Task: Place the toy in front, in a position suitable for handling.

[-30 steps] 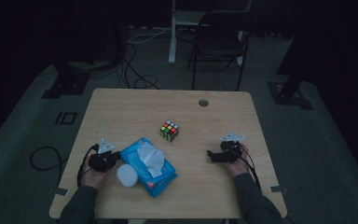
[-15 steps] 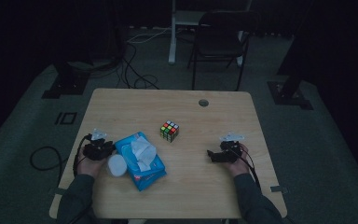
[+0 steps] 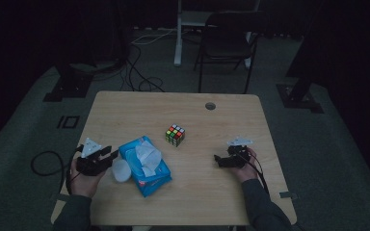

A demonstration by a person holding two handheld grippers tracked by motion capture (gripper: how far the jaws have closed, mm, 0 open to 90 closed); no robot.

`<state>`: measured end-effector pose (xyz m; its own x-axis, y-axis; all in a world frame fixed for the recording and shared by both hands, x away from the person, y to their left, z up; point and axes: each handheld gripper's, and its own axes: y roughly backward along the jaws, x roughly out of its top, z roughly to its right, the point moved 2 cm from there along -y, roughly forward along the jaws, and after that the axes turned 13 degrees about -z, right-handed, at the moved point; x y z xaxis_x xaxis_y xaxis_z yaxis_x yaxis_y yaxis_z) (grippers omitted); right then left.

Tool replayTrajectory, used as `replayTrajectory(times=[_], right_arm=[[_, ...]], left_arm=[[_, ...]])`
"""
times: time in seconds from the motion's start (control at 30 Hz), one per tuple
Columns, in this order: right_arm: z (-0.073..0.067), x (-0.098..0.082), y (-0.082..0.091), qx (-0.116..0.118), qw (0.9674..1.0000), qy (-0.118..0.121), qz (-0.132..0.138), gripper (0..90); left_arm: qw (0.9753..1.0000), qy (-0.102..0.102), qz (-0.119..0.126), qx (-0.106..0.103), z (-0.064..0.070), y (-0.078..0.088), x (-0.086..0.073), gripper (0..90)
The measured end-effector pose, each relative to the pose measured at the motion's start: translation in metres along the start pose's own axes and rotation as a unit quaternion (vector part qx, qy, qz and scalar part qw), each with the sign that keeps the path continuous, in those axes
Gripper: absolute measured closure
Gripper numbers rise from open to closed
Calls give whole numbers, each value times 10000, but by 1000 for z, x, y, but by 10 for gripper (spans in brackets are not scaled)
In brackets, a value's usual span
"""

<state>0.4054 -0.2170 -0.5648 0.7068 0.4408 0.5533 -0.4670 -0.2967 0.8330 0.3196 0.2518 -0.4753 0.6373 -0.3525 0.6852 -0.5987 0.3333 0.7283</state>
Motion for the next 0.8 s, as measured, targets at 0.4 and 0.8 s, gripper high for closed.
replayTrajectory(times=[0.4,0.8], right_arm=[[0,0,0,-3,10000,5,5,114],[0,0,0,-1,10000,-4,1,113]], left_arm=[[9908,-1082,-379,-723,79,-14,20,658],[9778,-1644,-586,-1160,138,-37,32,718]])
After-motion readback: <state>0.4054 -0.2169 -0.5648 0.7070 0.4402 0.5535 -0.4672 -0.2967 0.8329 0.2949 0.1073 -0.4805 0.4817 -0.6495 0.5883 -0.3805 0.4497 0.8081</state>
